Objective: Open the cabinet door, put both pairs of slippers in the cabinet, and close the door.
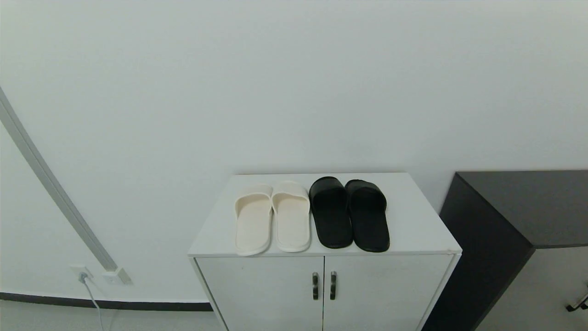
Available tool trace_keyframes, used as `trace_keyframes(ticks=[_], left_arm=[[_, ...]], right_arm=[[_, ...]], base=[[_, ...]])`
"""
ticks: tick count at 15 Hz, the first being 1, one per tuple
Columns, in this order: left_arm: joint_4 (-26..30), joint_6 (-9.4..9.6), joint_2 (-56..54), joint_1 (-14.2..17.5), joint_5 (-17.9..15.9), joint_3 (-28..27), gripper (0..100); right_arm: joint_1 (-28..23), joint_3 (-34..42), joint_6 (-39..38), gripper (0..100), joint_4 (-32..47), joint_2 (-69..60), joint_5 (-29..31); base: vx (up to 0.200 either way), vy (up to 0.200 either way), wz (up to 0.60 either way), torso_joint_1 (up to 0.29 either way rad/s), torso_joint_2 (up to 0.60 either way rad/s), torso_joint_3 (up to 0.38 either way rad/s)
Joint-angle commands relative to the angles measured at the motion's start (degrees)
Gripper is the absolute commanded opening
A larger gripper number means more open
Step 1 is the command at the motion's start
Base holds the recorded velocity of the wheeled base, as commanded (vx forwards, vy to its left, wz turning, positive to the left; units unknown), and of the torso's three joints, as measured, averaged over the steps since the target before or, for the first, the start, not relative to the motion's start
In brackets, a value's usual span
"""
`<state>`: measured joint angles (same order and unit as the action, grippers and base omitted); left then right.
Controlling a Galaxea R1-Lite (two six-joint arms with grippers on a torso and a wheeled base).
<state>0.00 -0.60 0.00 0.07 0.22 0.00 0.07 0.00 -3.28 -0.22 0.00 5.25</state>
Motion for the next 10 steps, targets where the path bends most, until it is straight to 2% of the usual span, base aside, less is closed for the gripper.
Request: trace_keyframes(ticks=[1, 4, 5, 6, 8, 10], left_arm=[[0.0, -0.02, 0.1, 0.0, 0.0, 0.0, 0], [0.0, -0.02, 0.1, 0.0, 0.0, 0.0, 0], [0.0, -0.02, 0.1, 0.0, 0.0, 0.0, 0], [0.0, -0.11, 0.1, 0.0, 0.0, 0.0, 0], [0.0, -0.11, 0.1, 0.0, 0.1, 0.0, 0], [0.0, -0.11, 0.0, 0.0, 0.1, 0.0, 0]], right_arm=[[0.0, 0.0, 0.2, 100, 0.0, 0.1, 0.0], [0.0, -0.4, 0.5, 100, -0.5, 0.0, 0.3], [0.0, -3.3, -0.4, 100, -1.5, 0.9, 0.3], [0.5, -14.2, -4.7, 100, -0.8, 9.3, 0.3], [1.6, -13.3, -1.3, 100, -1.6, 19.4, -0.9], [3.3, -11.0, -1.1, 100, -5.3, 26.4, -3.9]], base=[[0.0, 0.0, 0.0, 0.0, 0.0, 0.0], [0.0, 0.0, 0.0, 0.0, 0.0, 0.0], [0.0, 0.0, 0.0, 0.0, 0.0, 0.0], [0.0, 0.0, 0.0, 0.0, 0.0, 0.0], [0.0, 0.0, 0.0, 0.0, 0.0, 0.0], [0.0, 0.0, 0.0, 0.0, 0.0, 0.0]])
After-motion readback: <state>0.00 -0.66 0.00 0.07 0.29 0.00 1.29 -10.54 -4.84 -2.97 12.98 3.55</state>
